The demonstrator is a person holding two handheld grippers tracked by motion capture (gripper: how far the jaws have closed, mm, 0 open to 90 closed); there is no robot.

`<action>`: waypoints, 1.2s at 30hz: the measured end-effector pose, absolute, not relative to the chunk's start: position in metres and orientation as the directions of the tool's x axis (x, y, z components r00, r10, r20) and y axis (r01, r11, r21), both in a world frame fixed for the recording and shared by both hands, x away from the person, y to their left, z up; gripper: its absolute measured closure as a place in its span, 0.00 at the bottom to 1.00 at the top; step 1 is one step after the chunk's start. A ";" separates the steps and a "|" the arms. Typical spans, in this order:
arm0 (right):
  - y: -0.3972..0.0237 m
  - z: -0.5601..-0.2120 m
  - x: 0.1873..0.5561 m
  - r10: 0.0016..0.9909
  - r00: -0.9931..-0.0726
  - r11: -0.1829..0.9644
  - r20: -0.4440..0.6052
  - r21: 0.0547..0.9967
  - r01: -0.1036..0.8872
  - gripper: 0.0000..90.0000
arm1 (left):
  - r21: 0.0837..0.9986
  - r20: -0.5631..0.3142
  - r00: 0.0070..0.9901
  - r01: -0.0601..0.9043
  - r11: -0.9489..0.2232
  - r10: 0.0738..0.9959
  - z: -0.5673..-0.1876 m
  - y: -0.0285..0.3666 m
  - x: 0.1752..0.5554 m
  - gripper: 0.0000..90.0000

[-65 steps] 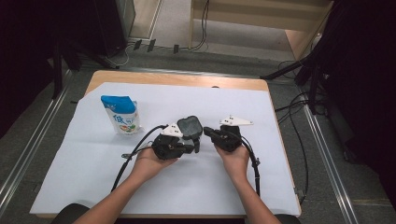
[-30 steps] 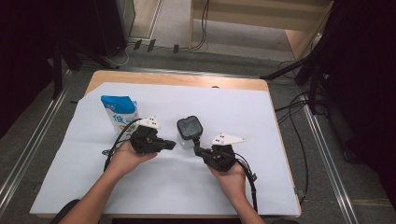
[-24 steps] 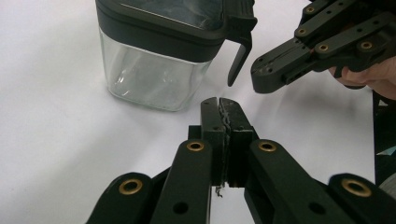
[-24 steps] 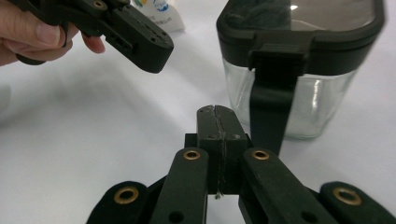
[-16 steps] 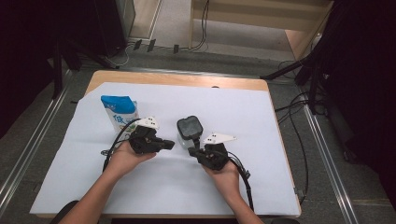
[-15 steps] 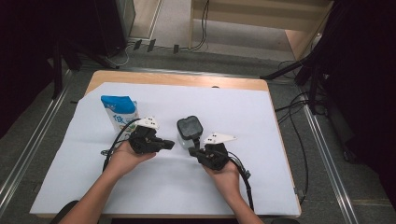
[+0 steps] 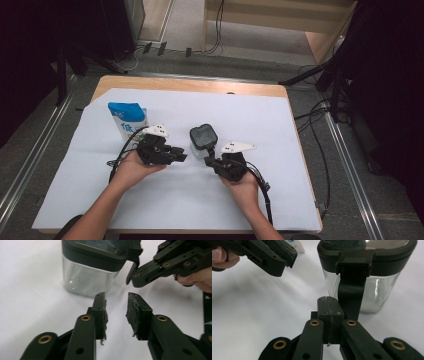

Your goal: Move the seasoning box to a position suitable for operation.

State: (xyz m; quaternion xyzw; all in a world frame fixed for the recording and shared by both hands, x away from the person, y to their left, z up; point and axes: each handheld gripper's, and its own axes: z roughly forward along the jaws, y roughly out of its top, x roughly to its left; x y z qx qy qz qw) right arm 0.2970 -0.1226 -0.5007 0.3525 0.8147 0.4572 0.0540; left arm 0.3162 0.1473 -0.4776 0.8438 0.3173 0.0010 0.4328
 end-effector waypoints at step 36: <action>-0.173 -0.497 0.332 0.709 -0.655 0.264 0.262 0.763 0.590 1.00 | 0.732 -0.272 0.790 0.540 -0.415 0.550 -0.485 0.141 0.315 0.54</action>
